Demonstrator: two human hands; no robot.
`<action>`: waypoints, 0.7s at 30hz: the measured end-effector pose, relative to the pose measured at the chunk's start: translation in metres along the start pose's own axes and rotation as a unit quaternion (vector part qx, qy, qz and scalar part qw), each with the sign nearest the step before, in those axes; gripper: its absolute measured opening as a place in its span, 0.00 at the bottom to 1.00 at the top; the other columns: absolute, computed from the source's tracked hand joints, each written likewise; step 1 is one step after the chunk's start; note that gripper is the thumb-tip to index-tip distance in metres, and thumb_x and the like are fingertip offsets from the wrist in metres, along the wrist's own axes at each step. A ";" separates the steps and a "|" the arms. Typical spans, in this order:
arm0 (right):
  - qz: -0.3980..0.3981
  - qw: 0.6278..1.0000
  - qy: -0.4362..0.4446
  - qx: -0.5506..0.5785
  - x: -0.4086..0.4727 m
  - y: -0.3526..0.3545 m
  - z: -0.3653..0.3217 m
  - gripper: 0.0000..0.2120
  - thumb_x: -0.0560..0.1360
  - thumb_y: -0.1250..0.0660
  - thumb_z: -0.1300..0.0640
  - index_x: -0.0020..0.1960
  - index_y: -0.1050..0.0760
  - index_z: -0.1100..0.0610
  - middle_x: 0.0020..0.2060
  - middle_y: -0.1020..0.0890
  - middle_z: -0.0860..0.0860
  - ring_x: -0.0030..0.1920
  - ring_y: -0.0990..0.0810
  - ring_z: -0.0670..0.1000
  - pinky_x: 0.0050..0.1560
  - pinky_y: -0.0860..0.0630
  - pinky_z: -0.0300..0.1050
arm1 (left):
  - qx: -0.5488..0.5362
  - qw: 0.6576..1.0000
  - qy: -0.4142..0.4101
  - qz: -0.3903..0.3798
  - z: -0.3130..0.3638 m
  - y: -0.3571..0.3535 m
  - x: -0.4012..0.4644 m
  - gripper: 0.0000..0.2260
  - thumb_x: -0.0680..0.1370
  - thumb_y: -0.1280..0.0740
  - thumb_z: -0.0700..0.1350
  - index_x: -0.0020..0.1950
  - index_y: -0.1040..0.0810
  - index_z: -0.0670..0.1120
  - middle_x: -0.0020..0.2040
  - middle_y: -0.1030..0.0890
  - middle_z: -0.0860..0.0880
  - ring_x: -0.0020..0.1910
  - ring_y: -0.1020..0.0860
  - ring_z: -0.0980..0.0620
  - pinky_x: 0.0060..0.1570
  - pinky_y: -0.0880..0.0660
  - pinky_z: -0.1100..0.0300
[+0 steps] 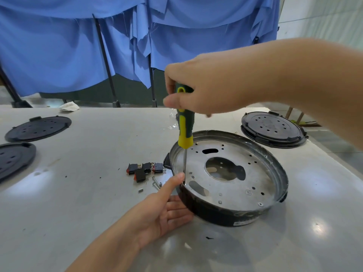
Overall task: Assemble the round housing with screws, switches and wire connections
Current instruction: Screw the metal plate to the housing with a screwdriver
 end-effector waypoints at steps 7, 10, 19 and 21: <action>0.004 1.000 -0.029 -0.001 0.001 -0.004 0.007 0.13 0.76 0.40 0.47 0.52 0.24 0.54 0.40 0.20 0.52 0.39 0.21 0.53 0.39 0.27 0.45 | 0.004 1.000 0.000 -0.002 0.000 0.000 0.000 0.39 0.56 0.24 0.60 0.56 0.23 0.34 0.50 0.16 0.36 0.47 0.15 0.42 0.41 0.17 0.55; -0.005 0.998 -0.050 -0.024 0.000 0.001 0.009 0.17 0.75 0.40 0.40 0.44 0.24 0.54 0.34 0.19 0.51 0.33 0.21 0.49 0.32 0.29 0.41 | 0.005 1.000 0.000 -0.002 0.000 0.001 0.001 0.39 0.56 0.24 0.60 0.56 0.23 0.34 0.50 0.16 0.36 0.47 0.15 0.42 0.43 0.17 0.55; -0.053 0.995 -0.009 0.090 -0.008 0.002 0.002 0.06 0.81 0.46 0.54 0.56 0.33 0.51 0.41 0.26 0.49 0.33 0.28 0.47 0.28 0.29 0.36 | -0.001 1.000 0.001 -0.003 0.000 0.000 -0.001 0.38 0.57 0.24 0.60 0.56 0.24 0.34 0.49 0.16 0.36 0.48 0.15 0.42 0.41 0.17 0.55; -0.034 0.993 0.024 0.112 -0.009 0.002 -0.003 0.04 0.81 0.44 0.52 0.54 0.32 0.49 0.39 0.25 0.46 0.34 0.25 0.46 0.29 0.30 0.33 | -0.001 1.000 0.003 -0.005 0.000 0.000 0.000 0.38 0.57 0.24 0.60 0.56 0.24 0.34 0.49 0.16 0.36 0.48 0.15 0.42 0.42 0.17 0.55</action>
Point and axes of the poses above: each hand's wrist, its own x-axis towards the middle knuckle, its own y-axis out of the back of the hand, z = x × y, the point moved 5 cm from there along x, towards the middle knuckle
